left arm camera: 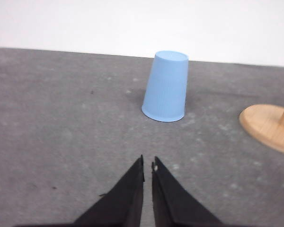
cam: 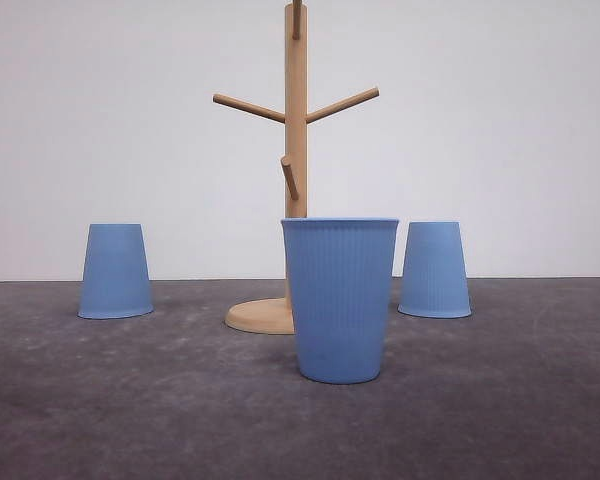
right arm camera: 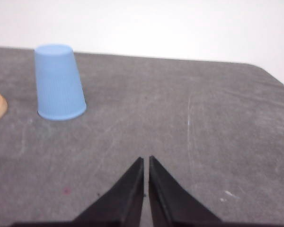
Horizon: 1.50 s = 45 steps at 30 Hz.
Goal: Place three cups
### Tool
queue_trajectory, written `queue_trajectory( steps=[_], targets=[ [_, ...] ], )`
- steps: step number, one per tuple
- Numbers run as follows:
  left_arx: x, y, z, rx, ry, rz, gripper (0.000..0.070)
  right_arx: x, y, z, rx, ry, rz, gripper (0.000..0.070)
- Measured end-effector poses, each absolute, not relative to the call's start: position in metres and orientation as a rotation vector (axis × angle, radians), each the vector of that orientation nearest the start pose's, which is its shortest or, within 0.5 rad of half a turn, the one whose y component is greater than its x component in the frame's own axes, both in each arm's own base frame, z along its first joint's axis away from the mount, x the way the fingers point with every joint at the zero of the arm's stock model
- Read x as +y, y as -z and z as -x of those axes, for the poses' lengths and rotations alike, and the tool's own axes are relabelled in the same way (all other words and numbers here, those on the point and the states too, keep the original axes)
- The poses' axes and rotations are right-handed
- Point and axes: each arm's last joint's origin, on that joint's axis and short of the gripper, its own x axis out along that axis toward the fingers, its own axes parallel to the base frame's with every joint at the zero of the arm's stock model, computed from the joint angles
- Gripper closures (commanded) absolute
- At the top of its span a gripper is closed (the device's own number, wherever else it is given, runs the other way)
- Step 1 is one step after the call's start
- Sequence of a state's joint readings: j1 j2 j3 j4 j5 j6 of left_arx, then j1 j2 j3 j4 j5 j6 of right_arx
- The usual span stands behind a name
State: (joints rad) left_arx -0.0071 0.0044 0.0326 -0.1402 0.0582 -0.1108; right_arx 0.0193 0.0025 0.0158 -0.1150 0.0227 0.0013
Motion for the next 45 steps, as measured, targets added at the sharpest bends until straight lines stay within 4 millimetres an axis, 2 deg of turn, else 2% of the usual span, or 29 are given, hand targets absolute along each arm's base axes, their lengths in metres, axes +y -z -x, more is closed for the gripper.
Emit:
queue_trajectory(
  steps=[7,12,15,19,22,27,33,38,45],
  targets=[
    [-0.002,-0.163,-0.095,0.105,0.047,0.460,0.0688,0.002,-0.168,-0.097,-0.005,-0.021,-0.187,0.0690],
    [-0.003,-0.179,-0.093,0.034,0.083,0.599,0.0688,0.002,-0.183,-0.094,-0.069,-0.034,-0.324,0.0694],
    [-0.002,-0.210,-0.086,-0.065,0.078,0.573,0.0688,0.002,-0.206,-0.087,-0.089,-0.040,-0.357,0.0694],
    [-0.001,-0.259,-0.069,-0.161,0.070,0.448,0.0688,0.002,-0.246,-0.071,-0.116,-0.048,-0.371,0.0694],
    [-0.001,-0.283,-0.062,-0.091,0.050,0.373,0.0688,0.001,-0.270,-0.060,-0.077,-0.041,-0.369,0.0694],
    [-0.001,-0.301,-0.066,0.098,0.023,0.285,0.0688,0.002,-0.297,-0.053,0.024,-0.044,-0.317,0.0694],
    [-0.004,-0.302,-0.084,0.255,0.086,0.260,0.0688,0.005,-0.299,-0.067,0.136,-0.127,-0.204,0.0694],
    [-0.005,-0.298,-0.093,0.305,0.110,0.249,0.0688,0.008,-0.294,-0.085,0.228,-0.217,-0.131,0.0694],
    [-0.006,-0.294,-0.101,0.354,0.154,0.129,0.0688,0.018,-0.286,-0.104,0.321,-0.341,-0.005,0.0694]
  ],
)
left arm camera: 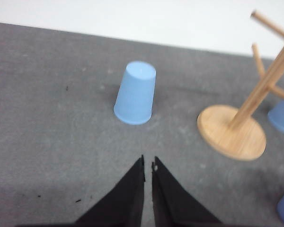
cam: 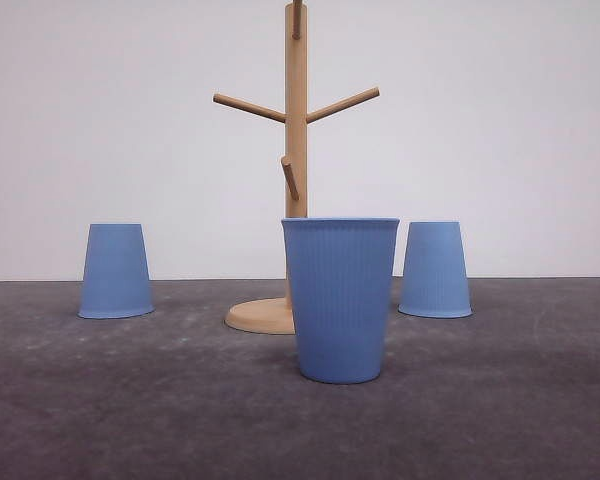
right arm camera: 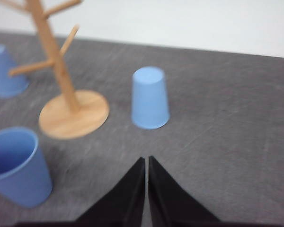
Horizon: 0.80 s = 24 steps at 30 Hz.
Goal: Place three cups
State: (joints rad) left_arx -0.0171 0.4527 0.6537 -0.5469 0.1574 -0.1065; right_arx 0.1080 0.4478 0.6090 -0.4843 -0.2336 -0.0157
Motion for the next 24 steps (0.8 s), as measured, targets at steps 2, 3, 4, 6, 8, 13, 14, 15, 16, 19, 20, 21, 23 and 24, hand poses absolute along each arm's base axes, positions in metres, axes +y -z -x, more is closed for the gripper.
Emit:
queue_trajectory(
  steps=[2,3,4,6,8,13,14,15,16,19,20,21,23,24],
  targets=[
    [-0.009,-0.292,-0.102,0.372,0.185,0.100,0.0688,0.022,-0.283,-0.107,0.342,-0.384,0.036,0.0694],
    [-0.011,-0.291,-0.102,0.384,0.210,0.081,0.0688,0.025,-0.282,-0.107,0.351,-0.408,0.055,0.0694],
    [-0.013,-0.291,-0.101,0.392,0.231,0.065,0.0688,0.027,-0.282,-0.108,0.355,-0.427,0.069,0.0694],
    [-0.018,-0.288,-0.100,0.415,0.297,0.026,0.0688,0.031,-0.281,-0.107,0.360,-0.467,0.093,0.0693],
    [-0.023,-0.287,-0.099,0.423,0.358,-0.002,0.0688,0.034,-0.280,-0.107,0.366,-0.498,0.107,0.0693],
    [-0.028,-0.287,-0.098,0.426,0.426,-0.020,0.0685,0.036,-0.280,-0.108,0.370,-0.515,0.113,0.0690],
    [-0.028,-0.287,-0.098,0.426,0.433,-0.023,0.0651,0.036,-0.280,-0.108,0.370,-0.515,0.114,0.0661],
    [-0.028,-0.287,-0.098,0.426,0.441,-0.022,0.0567,0.036,-0.280,-0.108,0.370,-0.516,0.115,0.0599],
    [-0.029,-0.287,-0.097,0.425,0.452,-0.021,0.0441,0.036,-0.280,-0.108,0.369,-0.516,0.116,0.0519],
    [-0.029,-0.287,-0.097,0.425,0.459,-0.021,0.0210,0.036,-0.280,-0.108,0.369,-0.517,0.119,0.0390],
    [-0.029,-0.287,-0.097,0.424,0.459,-0.021,0.0213,0.036,-0.280,-0.108,0.369,-0.517,0.119,0.0390],
    [-0.029,-0.287,-0.097,0.424,0.460,-0.024,0.0213,0.036,-0.280,-0.108,0.369,-0.517,0.119,0.0391],
    [-0.029,-0.287,-0.097,0.423,0.460,-0.025,0.0213,0.036,-0.280,-0.108,0.369,-0.517,0.119,0.0391],
    [-0.029,-0.287,-0.097,0.422,0.460,-0.025,0.0213,0.036,-0.280,-0.108,0.369,-0.517,0.119,0.0391]
  ],
)
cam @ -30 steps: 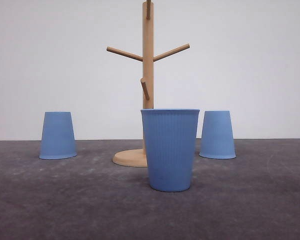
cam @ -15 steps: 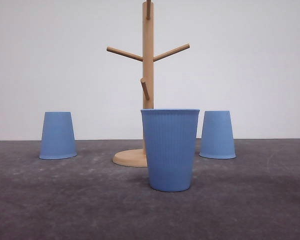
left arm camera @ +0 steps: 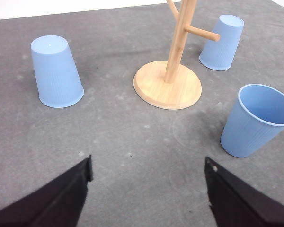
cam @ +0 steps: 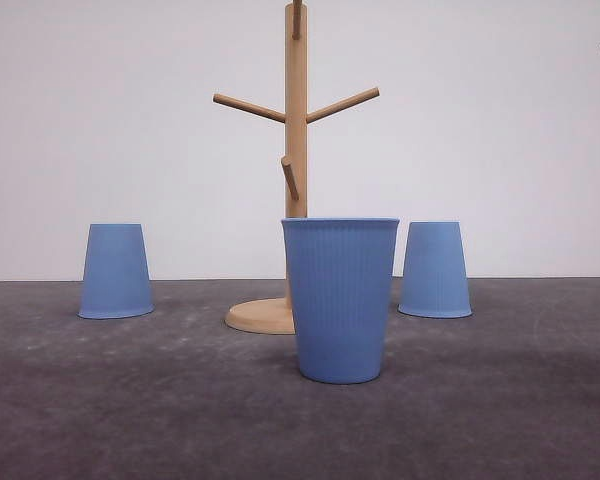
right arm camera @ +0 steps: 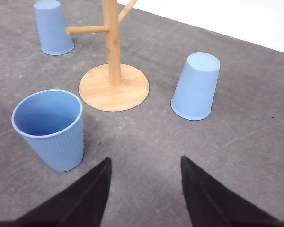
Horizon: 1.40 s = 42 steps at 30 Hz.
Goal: Place three cups
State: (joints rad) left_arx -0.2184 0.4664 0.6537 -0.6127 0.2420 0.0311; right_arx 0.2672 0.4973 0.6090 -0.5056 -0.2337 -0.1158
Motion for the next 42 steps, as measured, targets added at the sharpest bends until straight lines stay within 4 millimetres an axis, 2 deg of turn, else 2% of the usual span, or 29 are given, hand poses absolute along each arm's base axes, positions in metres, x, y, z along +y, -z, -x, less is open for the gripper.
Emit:
queue_trajectory(
  steps=[7,13,18,24,30,35,42],
  targets=[
    [-0.029,-0.290,-0.099,0.384,0.460,-0.028,0.0226,0.036,-0.280,-0.108,0.369,-0.517,0.119,0.0391],
    [-0.031,-0.298,-0.113,0.295,0.418,-0.063,0.0216,0.036,-0.280,-0.108,0.369,-0.517,0.118,0.0391],
    [-0.036,-0.299,-0.140,0.260,0.387,-0.093,0.0140,0.036,-0.280,-0.108,0.368,-0.517,0.118,0.0391],
    [-0.045,-0.290,-0.185,0.234,0.363,-0.091,0.0141,0.036,-0.280,-0.108,0.368,-0.517,0.118,0.0391],
    [-0.053,-0.270,-0.233,0.187,0.306,-0.088,0.0141,0.037,-0.282,-0.109,0.338,-0.516,0.118,0.0391],
    [-0.057,-0.241,-0.271,0.172,0.249,-0.029,0.0141,0.037,-0.286,-0.110,0.297,-0.515,0.118,0.0391],
    [-0.057,-0.200,-0.306,0.208,0.172,0.061,0.0091,0.037,-0.286,-0.110,0.293,-0.515,0.117,0.0391]
  ],
)
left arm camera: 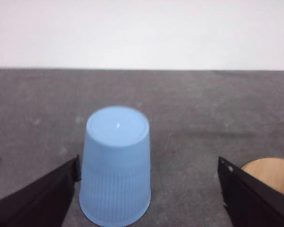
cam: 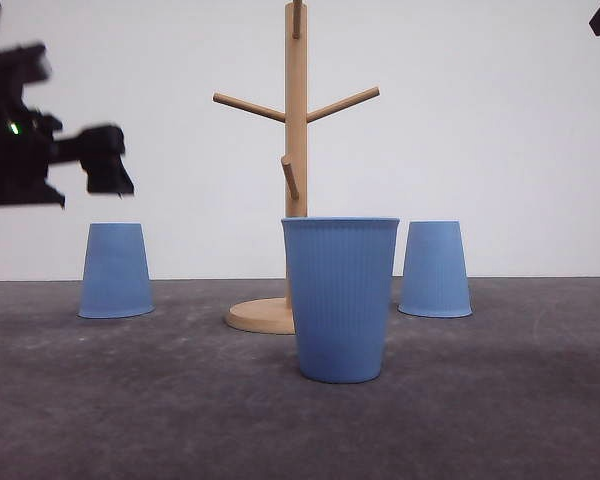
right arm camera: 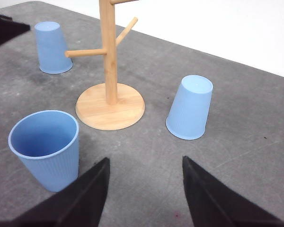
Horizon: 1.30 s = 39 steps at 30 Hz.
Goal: Place three cups
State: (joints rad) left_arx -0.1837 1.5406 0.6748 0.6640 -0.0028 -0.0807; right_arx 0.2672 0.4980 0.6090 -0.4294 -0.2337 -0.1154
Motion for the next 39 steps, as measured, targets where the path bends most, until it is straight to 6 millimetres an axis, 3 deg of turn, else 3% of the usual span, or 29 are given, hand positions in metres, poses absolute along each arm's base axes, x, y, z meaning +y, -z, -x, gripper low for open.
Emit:
queue_trajectory(
  steps=[9,19,24,39],
  targets=[
    [-0.063,-0.188,-0.348,0.236,0.139,0.054,0.0053,0.037,-0.286,-0.110,0.293,-0.515,0.117,0.0391],
    [-0.053,-0.177,-0.383,0.273,0.099,0.048,0.0055,0.037,-0.286,-0.110,0.293,-0.515,0.117,0.0391],
    [-0.054,-0.168,-0.385,0.317,0.111,0.046,0.0062,0.037,-0.286,-0.110,0.293,-0.515,0.117,0.0391],
    [-0.054,-0.170,-0.386,0.302,0.141,0.032,0.0067,0.037,-0.286,-0.110,0.296,-0.513,0.105,0.0391]
  ],
)
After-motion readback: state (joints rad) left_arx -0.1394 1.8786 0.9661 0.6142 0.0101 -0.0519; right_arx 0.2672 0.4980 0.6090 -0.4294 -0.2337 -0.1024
